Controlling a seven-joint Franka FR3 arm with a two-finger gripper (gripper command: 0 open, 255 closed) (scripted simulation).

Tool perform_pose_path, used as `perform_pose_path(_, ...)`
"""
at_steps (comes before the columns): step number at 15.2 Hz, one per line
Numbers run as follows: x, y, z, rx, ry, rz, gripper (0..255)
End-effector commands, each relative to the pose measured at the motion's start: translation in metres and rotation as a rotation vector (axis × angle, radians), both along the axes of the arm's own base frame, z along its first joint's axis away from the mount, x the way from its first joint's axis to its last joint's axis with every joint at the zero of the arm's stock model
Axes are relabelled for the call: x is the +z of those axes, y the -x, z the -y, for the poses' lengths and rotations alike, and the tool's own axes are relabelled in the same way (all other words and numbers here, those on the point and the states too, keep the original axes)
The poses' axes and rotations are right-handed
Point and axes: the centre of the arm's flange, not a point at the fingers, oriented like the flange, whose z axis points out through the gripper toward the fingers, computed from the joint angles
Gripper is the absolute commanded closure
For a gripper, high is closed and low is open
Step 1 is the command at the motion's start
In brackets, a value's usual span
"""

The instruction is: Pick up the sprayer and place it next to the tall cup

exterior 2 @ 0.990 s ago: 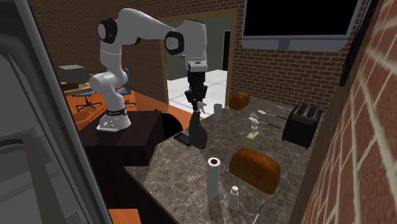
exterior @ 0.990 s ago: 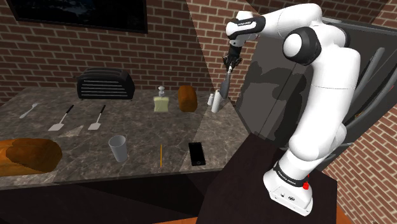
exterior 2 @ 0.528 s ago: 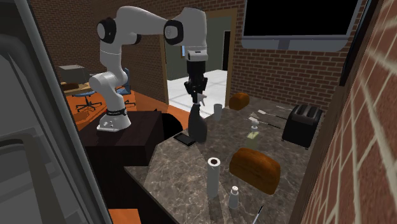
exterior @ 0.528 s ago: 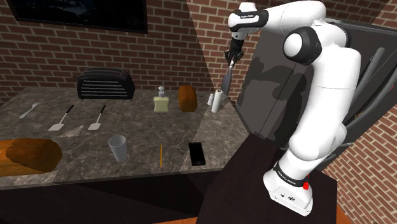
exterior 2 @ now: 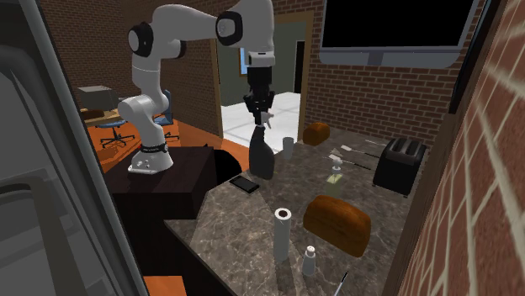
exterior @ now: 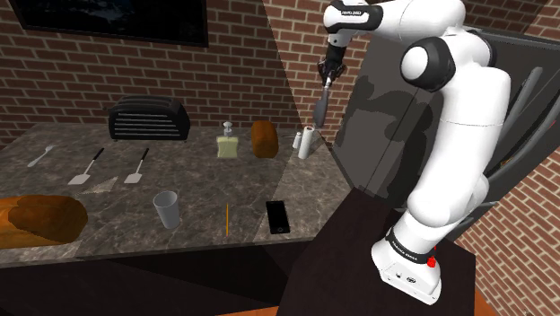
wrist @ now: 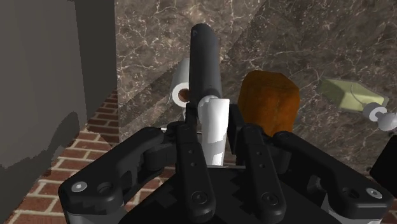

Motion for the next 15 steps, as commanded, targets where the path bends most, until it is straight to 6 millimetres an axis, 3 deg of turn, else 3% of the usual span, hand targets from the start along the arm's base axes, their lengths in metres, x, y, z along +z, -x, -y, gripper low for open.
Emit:
perform_pose_path(1, 0.003, -0.005, -0.019, 0.0, 0.0, 0.0, 255)
perform_pose_path(15, 0.004, -0.045, -0.2, 0.0, 0.0, 0.0, 255)
